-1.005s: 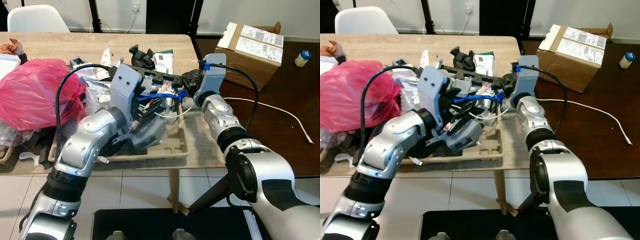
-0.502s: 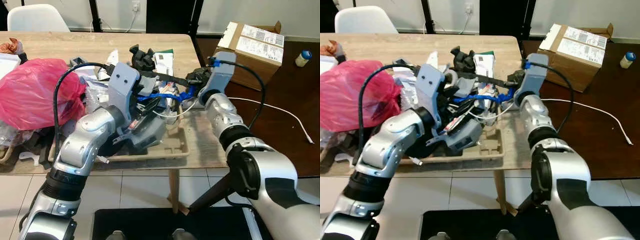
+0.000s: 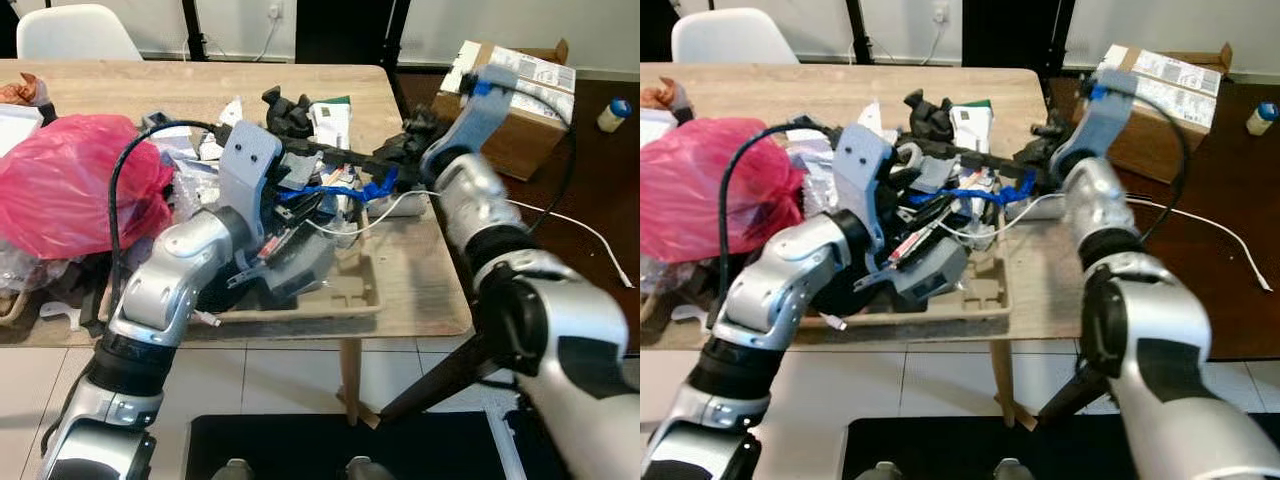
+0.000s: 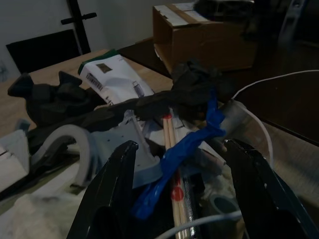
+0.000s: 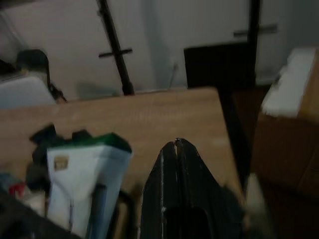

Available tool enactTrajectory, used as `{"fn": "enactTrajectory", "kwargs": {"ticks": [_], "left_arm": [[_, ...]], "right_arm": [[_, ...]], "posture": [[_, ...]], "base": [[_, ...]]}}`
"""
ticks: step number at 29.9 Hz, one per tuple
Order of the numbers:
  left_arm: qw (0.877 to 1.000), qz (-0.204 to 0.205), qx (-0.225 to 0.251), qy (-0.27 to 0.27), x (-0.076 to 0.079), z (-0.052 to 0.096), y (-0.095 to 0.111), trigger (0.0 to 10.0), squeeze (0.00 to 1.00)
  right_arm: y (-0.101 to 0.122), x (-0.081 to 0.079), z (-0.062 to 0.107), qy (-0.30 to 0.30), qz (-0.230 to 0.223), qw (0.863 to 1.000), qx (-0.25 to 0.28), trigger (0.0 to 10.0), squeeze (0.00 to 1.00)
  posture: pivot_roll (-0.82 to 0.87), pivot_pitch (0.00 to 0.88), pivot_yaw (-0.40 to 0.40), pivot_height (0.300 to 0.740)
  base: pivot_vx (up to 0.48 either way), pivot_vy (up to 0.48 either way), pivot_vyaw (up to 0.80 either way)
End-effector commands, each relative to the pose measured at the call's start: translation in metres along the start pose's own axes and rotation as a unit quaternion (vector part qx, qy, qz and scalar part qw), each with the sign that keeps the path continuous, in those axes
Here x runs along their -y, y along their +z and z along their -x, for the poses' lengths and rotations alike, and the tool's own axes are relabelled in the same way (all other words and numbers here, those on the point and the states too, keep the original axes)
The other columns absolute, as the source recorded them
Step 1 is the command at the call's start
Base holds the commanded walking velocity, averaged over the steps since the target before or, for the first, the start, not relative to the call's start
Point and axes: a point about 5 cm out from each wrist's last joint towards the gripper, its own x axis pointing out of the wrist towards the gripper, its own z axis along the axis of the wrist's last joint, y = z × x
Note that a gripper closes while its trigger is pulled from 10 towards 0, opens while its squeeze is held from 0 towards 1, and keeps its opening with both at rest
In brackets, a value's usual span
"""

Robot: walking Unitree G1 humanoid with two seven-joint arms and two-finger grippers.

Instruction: Picking trash to rubbish bin

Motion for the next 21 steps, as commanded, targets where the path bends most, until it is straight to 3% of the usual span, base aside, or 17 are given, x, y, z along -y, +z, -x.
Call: {"fn": "enactTrajectory", "kwargs": {"ticks": [1, 2, 3, 5, 7, 10, 13, 21], "left_arm": [[1.0, -0.008, -0.005, -0.007, 0.002, -0.001, -0.002, 10.0, 0.0], [1.0, -0.009, -0.006, -0.008, 0.002, -0.001, -0.002, 10.0, 0.0], [1.0, -0.009, -0.006, -0.008, 0.002, -0.001, -0.002, 10.0, 0.0], [1.0, -0.01, -0.007, -0.01, 0.002, -0.001, -0.003, 10.0, 0.0], [1.0, -0.01, -0.007, -0.011, 0.003, -0.002, -0.003, 10.0, 0.0], [1.0, -0.012, -0.009, -0.018, 0.005, -0.002, -0.003, 10.0, 0.0], [1.0, -0.014, -0.01, -0.019, 0.005, -0.002, -0.004, 10.0, 0.0], [1.0, -0.015, -0.011, -0.02, 0.005, -0.002, -0.004, 10.0, 0.0]], "right_arm": [[-0.015, -0.005, 0.004, 0.043, 0.108, 0.992, -0.046, 10.0, 1.0], [-0.021, -0.005, 0.007, 0.065, 0.166, 0.982, -0.062, 10.0, 1.0], [-0.021, -0.005, 0.007, 0.065, 0.166, 0.982, -0.062, 10.0, 1.0], [-0.03, -0.005, 0.011, 0.094, 0.233, 0.965, -0.079, 10.0, 1.0], [-0.033, -0.005, 0.013, 0.103, 0.251, 0.959, -0.084, 10.0, 1.0], [-0.043, -0.006, 0.019, 0.154, 0.319, 0.929, -0.106, 10.0, 1.0], [-0.044, -0.006, 0.021, 0.182, 0.337, 0.917, -0.113, 10.0, 1.0], [-0.035, -0.002, 0.02, 0.195, 0.358, 0.907, -0.107, 10.0, 1.0]], "posture": [[0.06, 0.204, -0.018, 0.74], [0.06, 0.204, -0.016, 0.74], [0.06, 0.204, -0.016, 0.74], [0.06, 0.204, -0.015, 0.74], [0.06, 0.206, -0.015, 0.74], [0.06, 0.208, -0.014, 0.74], [0.06, 0.207, -0.013, 0.74], [0.06, 0.2, -0.015, 0.74]], "base": [[0.0, 0.0, 0.0], [0.0, 0.0, 0.0], [0.0, 0.0, 0.0], [0.0, 0.0, 0.0], [0.0, 0.0, 0.0], [0.0, 0.0, 0.0], [0.0, 0.0, 0.0], [0.0, 0.0, 0.0]]}}
